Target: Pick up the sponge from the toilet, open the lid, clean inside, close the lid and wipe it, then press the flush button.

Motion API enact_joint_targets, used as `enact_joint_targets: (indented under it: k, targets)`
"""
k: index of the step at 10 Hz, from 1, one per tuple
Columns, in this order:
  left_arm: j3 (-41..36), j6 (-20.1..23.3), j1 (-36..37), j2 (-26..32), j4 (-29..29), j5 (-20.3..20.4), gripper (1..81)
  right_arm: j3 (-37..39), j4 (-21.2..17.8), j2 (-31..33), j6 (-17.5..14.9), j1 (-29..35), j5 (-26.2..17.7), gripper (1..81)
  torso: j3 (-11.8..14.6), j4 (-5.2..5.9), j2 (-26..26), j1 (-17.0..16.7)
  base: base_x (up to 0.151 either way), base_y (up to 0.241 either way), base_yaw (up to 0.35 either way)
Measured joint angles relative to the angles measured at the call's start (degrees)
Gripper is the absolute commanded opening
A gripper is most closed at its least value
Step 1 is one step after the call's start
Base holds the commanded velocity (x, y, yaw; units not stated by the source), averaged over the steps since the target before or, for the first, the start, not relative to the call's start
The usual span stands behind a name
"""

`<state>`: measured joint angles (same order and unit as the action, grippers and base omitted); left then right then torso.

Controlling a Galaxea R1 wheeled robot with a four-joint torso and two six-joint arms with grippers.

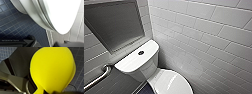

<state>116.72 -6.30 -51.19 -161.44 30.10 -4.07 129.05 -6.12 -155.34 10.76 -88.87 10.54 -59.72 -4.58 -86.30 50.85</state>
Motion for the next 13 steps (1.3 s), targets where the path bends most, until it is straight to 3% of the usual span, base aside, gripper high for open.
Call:
enact_joint_targets:
  k: [3,7,13]
  targets:
    - [0.5,-0.3,1.3,-0.2,0.3,0.9,81.1,4.6,0.0,-3.7,0.1,-2.3,0.2,1.0,0.0,0.0,0.0,0.0,0.0,0.0,0.0]
    - [4.9,-7.1,1.9,-0.6,0.6,1.2,81.1,5.0,0.0,-4.1,0.2,-4.6,0.7,1.0,0.0,0.0,0.0,0.0,0.0,0.0,0.0]
    - [2.4,-7.7,3.5,-0.6,2.5,1.3,81.1,7.3,0.0,-5.8,0.2,-4.2,1.0,1.0,0.0,0.0,0.0,0.0,0.0,0.0,0.0]
